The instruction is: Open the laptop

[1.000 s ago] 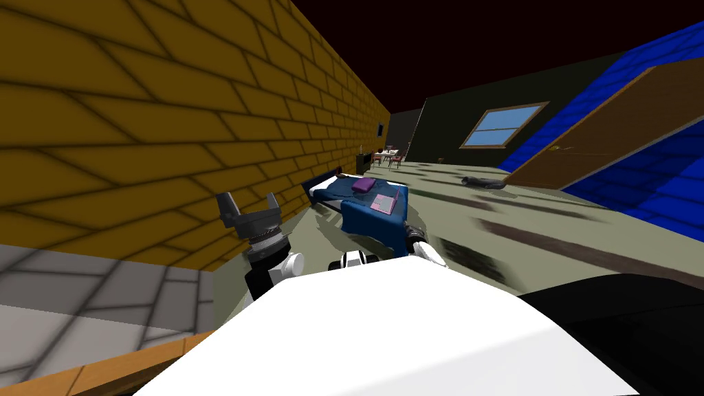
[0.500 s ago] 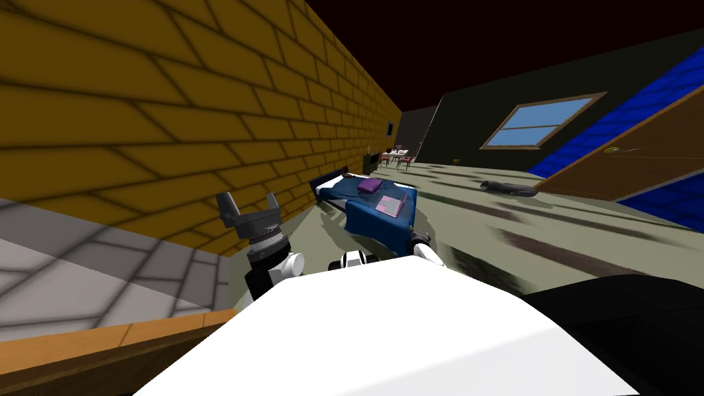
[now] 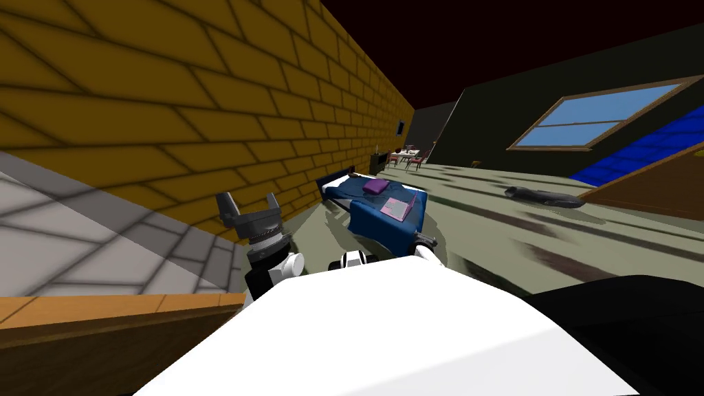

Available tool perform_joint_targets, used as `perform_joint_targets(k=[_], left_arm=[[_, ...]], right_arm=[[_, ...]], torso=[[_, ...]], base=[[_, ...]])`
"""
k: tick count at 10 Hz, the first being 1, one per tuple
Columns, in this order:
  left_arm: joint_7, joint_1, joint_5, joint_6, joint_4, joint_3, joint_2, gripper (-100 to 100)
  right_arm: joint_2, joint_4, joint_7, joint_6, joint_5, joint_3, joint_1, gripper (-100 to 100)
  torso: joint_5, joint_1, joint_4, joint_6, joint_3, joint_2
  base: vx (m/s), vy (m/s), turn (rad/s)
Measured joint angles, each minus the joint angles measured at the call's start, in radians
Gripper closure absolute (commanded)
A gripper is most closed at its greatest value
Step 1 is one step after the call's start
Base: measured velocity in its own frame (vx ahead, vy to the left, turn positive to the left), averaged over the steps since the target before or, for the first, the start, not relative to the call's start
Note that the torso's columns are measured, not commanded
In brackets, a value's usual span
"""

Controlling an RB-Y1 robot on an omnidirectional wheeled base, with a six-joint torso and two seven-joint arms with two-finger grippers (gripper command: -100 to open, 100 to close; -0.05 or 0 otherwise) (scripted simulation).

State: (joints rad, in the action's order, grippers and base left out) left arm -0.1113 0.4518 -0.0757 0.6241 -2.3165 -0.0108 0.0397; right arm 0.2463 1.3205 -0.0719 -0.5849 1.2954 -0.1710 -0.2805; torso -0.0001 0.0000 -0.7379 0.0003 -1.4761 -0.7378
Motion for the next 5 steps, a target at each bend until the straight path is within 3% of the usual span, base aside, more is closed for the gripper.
perform_joint_targets(k=[3, 5], left_arm=[[0.0, 0.0, 0.0, 0.0, 0.0, 0.0, 0.0, 0], [0.0, 0.0, 0.0, 0.0, 0.0, 0.0, 0.0, 0]], right_arm=[[0.006, -0.082, -0.015, -0.048, 0.063, -0.003, 0.024, -100], [0.009, -0.132, -0.031, -0.094, 0.119, -0.002, 0.024, -100]], torso=[[0.0, 0.0, 0.0, 0.0, 0.0, 0.0], [0.0, -0.001, 0.0, 0.001, 0.0, 0.0]], base=[[0.033, -0.024, 0.256], [0.02, -0.031, 0.028]])
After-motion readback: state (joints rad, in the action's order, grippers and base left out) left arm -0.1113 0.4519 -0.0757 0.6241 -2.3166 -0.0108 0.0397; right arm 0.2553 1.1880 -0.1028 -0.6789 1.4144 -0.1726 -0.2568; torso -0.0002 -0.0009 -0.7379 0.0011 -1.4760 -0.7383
